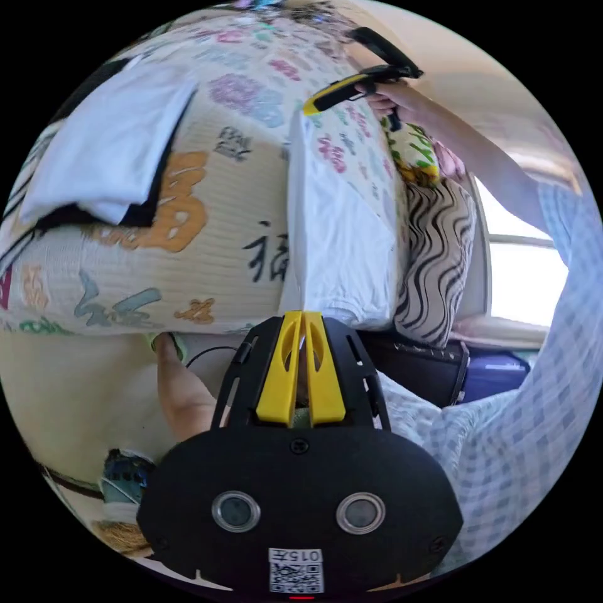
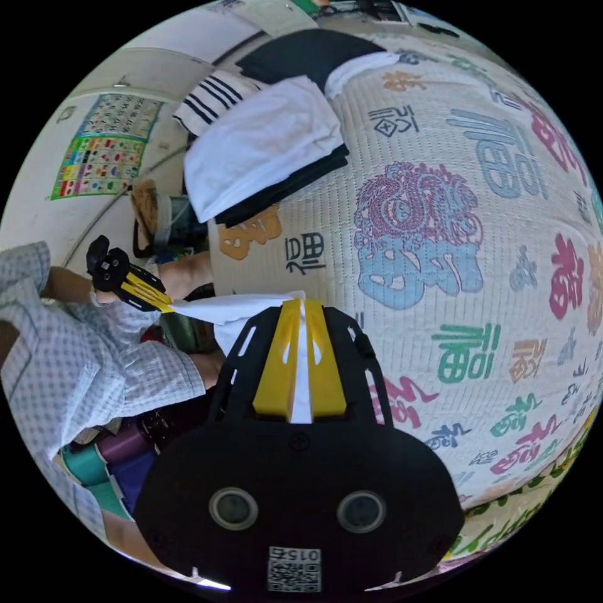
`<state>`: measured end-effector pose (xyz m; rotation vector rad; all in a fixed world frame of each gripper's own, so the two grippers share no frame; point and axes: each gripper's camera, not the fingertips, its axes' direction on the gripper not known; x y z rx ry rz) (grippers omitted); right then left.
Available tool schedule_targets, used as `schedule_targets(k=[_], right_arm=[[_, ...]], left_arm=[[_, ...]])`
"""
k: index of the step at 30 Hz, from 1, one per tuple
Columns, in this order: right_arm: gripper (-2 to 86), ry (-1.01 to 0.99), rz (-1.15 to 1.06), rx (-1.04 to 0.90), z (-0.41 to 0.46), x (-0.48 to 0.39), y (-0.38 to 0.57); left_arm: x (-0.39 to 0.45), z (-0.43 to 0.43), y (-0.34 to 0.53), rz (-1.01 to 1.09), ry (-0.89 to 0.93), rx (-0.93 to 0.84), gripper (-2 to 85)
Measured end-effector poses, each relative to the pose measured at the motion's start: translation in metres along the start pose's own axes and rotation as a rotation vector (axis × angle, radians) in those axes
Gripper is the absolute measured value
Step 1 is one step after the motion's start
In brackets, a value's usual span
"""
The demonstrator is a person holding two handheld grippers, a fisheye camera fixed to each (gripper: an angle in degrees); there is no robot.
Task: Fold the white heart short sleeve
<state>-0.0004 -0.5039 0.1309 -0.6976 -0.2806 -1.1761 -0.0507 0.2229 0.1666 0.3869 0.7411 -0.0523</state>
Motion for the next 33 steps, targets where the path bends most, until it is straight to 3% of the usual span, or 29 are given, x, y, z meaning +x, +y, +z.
schedule_targets(k=[8, 17, 26, 33], right_arm=[[-0.2, -0.024, 0.072, 0.16, 0.003, -0.003, 0.266], [-0.5, -0.01, 0.154, 0.213, 0.088, 0.016, 0.521], [-0.5, 0.007, 0.215, 0.313, 0.162, 0.031, 0.673], [-0.4, 0.011, 0.256, 0.365, 0.205, 0.036, 0.742]], left_arm=[[0.155, 0.125, -0.033, 0.377, 0.024, -0.115, -0.9], [0.289, 0.329, -0.062, 0.557, -0.064, -0.25, -0.8], [0.365, 0.475, -0.098, 0.611, -0.203, -0.307, -0.8], [0.376, 0.552, -0.132, 0.591, -0.233, -0.347, -0.3]])
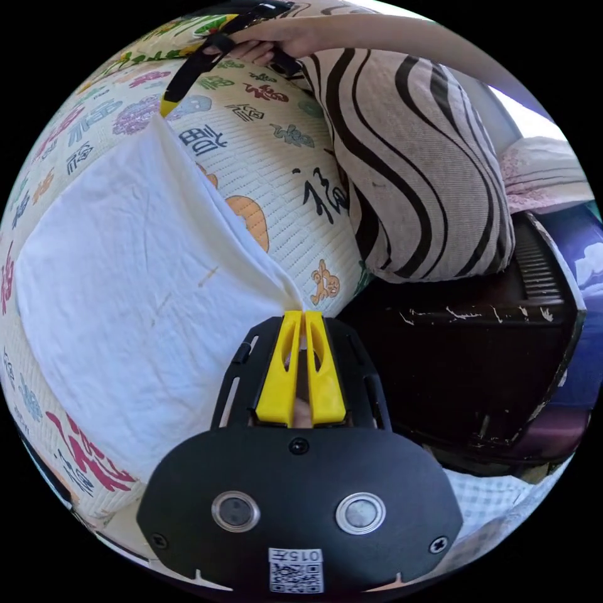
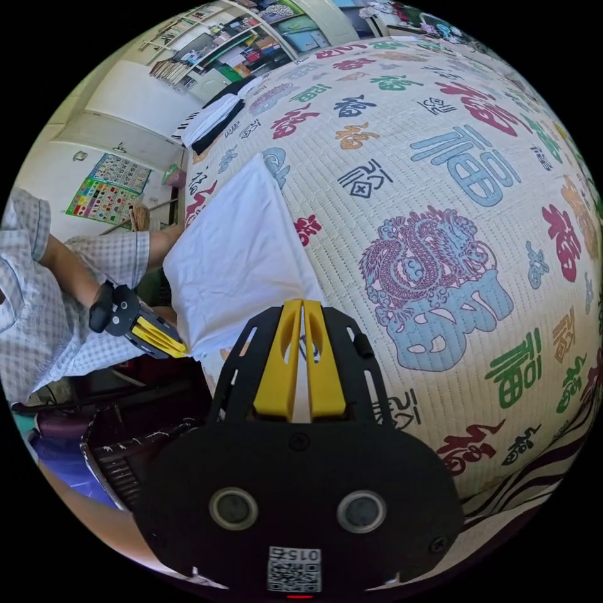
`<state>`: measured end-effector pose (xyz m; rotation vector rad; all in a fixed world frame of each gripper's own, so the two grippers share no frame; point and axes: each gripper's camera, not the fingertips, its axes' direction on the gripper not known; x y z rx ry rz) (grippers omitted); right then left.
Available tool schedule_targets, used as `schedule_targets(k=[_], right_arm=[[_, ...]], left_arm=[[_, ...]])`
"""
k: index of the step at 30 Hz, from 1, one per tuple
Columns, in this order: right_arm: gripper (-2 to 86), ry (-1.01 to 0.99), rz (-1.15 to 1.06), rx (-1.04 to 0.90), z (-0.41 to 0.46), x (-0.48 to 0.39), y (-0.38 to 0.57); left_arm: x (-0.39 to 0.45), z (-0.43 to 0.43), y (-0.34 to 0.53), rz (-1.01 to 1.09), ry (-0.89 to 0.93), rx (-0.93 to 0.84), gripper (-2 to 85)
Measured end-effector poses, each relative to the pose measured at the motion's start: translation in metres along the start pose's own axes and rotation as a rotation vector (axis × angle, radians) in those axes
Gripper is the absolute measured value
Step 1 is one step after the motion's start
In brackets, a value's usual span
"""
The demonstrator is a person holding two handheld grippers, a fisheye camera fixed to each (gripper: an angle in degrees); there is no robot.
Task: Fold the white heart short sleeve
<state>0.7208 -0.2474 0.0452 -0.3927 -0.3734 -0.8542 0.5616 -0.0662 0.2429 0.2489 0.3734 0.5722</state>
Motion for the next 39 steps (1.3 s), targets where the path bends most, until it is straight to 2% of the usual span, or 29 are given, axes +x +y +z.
schedule_targets(k=[4, 7, 9, 11, 13, 15, 20, 23, 26, 34, 39], right_arm=[[0.0, -0.005, 0.096, 0.026, 0.011, 0.015, 0.048], [2.6, 0.104, 0.22, 0.052, 0.01, 0.016, 0.09], [4.3, 0.146, 0.328, 0.117, 0.004, 0.007, 0.12], [5.7, 0.105, 0.472, 0.267, -0.003, -0.016, 0.162], [6.3, 0.079, 0.564, 0.345, 0.001, -0.04, 0.192], [6.5, 0.069, 0.656, 0.389, 0.012, -0.067, 0.219], [6.7, 0.023, 0.919, 0.325, 0.083, -0.125, 0.282], [4.8, -0.005, 1.008, 0.326, 0.112, -0.14, 0.307], [0.3, -0.02, 0.983, 0.354, 0.127, -0.152, 0.32], [-0.9, -0.083, 1.039, 0.355, 0.162, -0.149, 0.35], [0.3, -0.048, 1.008, 0.389, 0.149, -0.153, 0.371]], left_arm=[[-0.002, 0.027, -0.036, 0.033, 0.035, -0.031, 2.9], [0.002, 0.038, -0.056, 0.096, 0.131, -0.059, 9.2], [0.008, 0.041, -0.066, 0.171, 0.236, -0.093, 10.6], [0.013, 0.031, -0.074, 0.266, 0.348, -0.102, 10.6], [0.008, 0.015, -0.079, 0.303, 0.373, -0.091, 10.6], [-0.01, -0.006, -0.089, 0.304, 0.343, -0.051, 10.5], [-0.1, -0.048, -0.158, 0.218, 0.005, 0.029, 11.2], [-0.127, -0.047, -0.212, 0.229, -0.057, 0.03, 11.2], [-0.132, -0.029, -0.259, 0.281, -0.041, -0.007, 8.9], [-0.152, 0.014, -0.327, 0.285, -0.042, -0.131, 7.5], [-0.169, -0.009, -0.335, 0.245, -0.013, -0.026, 8.1]])
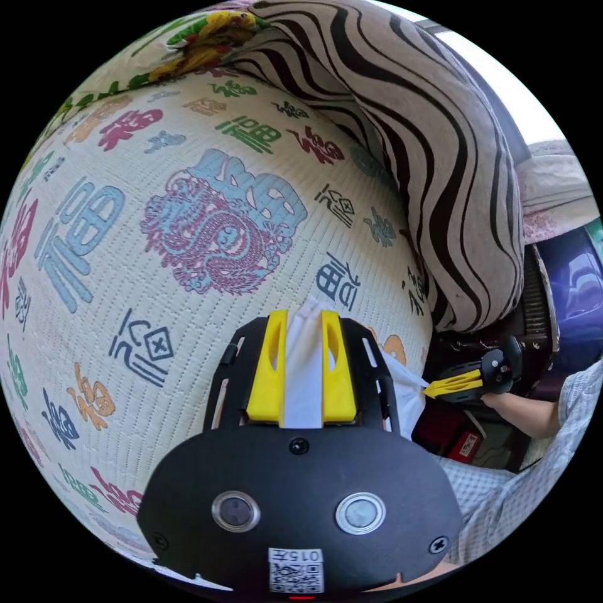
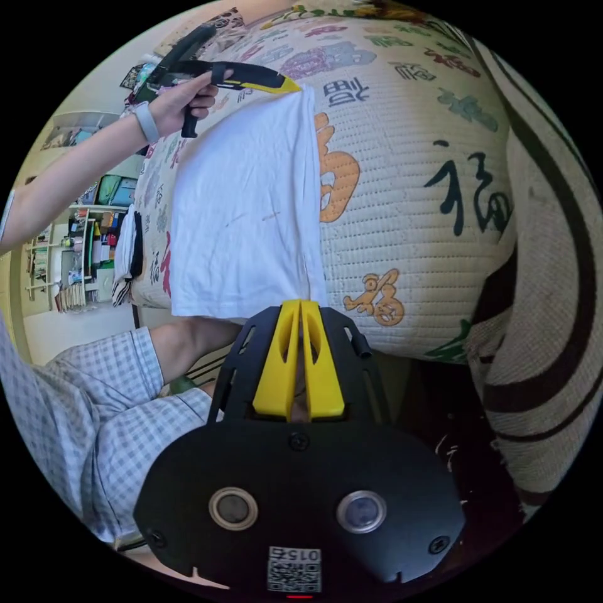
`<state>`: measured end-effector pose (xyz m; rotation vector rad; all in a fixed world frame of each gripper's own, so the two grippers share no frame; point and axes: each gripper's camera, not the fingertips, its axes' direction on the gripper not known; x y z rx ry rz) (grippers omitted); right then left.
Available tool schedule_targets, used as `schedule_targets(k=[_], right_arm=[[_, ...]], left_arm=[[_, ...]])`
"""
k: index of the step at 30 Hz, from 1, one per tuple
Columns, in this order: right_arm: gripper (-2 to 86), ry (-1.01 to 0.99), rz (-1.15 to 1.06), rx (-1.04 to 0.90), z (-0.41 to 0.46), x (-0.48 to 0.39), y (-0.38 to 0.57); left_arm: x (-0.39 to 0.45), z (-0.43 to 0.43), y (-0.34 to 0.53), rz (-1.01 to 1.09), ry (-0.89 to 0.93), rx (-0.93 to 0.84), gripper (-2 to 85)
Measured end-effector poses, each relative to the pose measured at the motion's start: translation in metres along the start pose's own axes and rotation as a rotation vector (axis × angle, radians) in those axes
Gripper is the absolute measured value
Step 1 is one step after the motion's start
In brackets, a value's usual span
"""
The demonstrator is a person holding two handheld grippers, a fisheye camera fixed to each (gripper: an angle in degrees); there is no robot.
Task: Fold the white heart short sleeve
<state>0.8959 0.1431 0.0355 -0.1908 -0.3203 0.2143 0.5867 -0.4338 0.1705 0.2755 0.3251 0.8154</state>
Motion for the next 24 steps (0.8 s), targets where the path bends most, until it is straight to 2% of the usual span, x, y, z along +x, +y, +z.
schedule_targets(k=[4, 7, 11, 15, 18, 20, 24], right_arm=[[5.3, 0.114, -0.059, 0.062, -0.019, 0.006, -0.014], [2.7, 0.043, -0.099, -0.009, -0.003, 0.015, -0.032], [-0.6, 0.093, -0.098, -0.048, 0.01, 0.014, -0.036], [-0.8, 0.086, -0.066, -0.107, 0.009, 0.021, -0.032], [-0.5, 0.075, -0.049, -0.109, -0.005, 0.026, -0.035], [0.5, 0.074, -0.09, -0.016, -0.03, 0.025, -0.052], [4.1, -0.02, -0.184, 0.132, -0.058, 0.028, -0.108]], left_arm=[[0.001, -0.009, -0.005, 0.078, -0.004, 0.009, 8.6], [-0.002, 0.004, -0.018, 0.106, -0.045, -0.065, 8.2], [-0.018, 0.01, -0.033, 0.099, -0.112, -0.098, 7.9], [-0.039, -0.021, -0.029, 0.014, -0.114, 0.068, 7.4], [-0.066, -0.062, -0.009, -0.084, -0.015, 0.193, 7.9], [-0.085, -0.096, 0.025, -0.144, -0.039, 0.253, 8.2], [-0.12, -0.13, 0.087, -0.251, -0.073, 0.218, 8.2]])
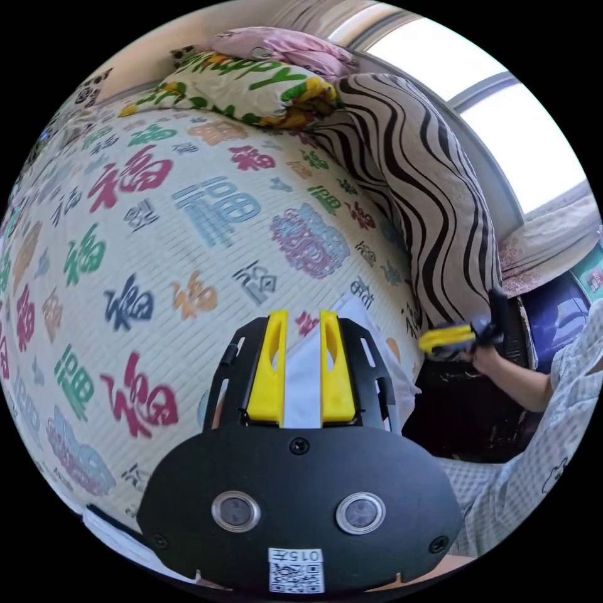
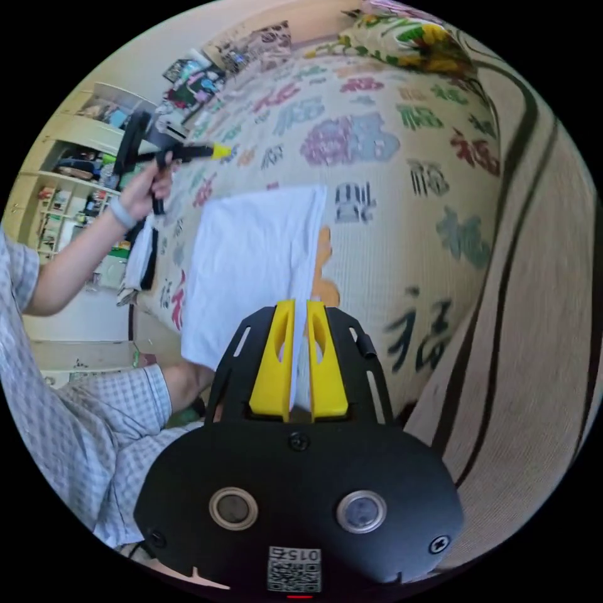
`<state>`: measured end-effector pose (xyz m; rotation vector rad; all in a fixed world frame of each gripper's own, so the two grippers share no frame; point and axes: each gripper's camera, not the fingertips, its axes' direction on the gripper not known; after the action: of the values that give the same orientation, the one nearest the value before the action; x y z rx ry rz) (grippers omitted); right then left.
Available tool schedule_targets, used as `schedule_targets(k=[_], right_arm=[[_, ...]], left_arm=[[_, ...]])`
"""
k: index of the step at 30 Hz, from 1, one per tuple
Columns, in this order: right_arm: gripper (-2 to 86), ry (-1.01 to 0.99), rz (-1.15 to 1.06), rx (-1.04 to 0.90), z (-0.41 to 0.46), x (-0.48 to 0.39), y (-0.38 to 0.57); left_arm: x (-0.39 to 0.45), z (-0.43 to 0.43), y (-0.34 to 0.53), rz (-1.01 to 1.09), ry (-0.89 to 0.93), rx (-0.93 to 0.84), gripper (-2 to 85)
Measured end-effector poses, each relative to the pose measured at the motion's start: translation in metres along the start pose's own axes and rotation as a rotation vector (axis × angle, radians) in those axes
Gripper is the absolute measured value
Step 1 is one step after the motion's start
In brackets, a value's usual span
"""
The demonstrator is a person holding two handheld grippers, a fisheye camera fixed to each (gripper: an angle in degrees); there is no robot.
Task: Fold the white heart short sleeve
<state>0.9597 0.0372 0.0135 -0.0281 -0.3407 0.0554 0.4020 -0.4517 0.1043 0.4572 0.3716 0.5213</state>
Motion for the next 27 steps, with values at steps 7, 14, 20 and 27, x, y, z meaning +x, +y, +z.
schedule_targets(k=[7, 14, 20, 27], right_arm=[[6.3, -0.127, -0.392, -0.105, 0.026, 0.013, -0.146], [6.5, -0.159, -0.575, -0.458, 0.083, 0.0, -0.208], [1.9, -0.239, -0.61, -0.487, 0.093, -0.001, -0.22], [0.2, -0.281, -0.56, -0.451, 0.096, -0.002, -0.241]], left_arm=[[-0.067, -0.011, 0.031, 0.083, 0.034, -0.173, 8.1], [-0.092, 0.025, -0.006, 0.448, 0.246, -0.426, 7.9], [-0.126, 0.028, -0.012, 0.543, 0.44, -0.534, 6.6], [-0.148, 0.024, -0.006, 0.558, 0.521, -0.574, 6.7]])
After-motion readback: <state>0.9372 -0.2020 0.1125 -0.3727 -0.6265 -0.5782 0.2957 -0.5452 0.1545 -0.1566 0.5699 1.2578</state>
